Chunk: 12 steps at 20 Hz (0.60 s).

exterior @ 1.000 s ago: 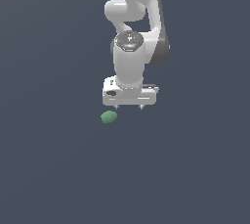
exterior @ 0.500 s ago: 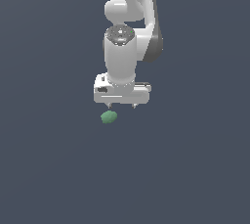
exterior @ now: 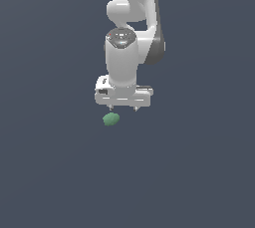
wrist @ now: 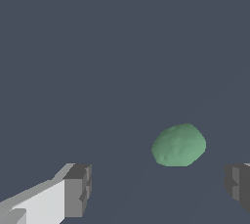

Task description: Pick up the object and move it to a goal position.

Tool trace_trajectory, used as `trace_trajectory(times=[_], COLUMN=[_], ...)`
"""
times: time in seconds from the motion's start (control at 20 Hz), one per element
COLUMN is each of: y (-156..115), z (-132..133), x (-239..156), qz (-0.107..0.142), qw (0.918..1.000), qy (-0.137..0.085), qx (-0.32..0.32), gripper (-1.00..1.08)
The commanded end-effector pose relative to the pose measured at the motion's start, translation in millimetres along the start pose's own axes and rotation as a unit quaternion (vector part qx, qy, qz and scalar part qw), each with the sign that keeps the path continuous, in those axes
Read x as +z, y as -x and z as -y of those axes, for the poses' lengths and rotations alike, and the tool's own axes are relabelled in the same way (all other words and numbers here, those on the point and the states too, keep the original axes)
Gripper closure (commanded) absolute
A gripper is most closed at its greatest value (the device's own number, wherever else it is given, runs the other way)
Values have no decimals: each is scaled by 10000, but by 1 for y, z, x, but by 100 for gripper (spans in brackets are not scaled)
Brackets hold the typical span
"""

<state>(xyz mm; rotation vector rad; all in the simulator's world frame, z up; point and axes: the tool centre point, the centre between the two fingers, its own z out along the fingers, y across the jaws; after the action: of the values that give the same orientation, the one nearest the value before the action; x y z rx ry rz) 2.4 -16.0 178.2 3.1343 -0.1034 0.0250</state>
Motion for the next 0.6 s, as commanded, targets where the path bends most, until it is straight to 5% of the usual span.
trace_trajectory(times=[0.0,0.55], y=[1,8], z=[-2,-17], x=[3,28], qz=[7,51], qw=[9998,9866], qy=[-8,-47], qx=[188,1631], gripper=[-92,-92])
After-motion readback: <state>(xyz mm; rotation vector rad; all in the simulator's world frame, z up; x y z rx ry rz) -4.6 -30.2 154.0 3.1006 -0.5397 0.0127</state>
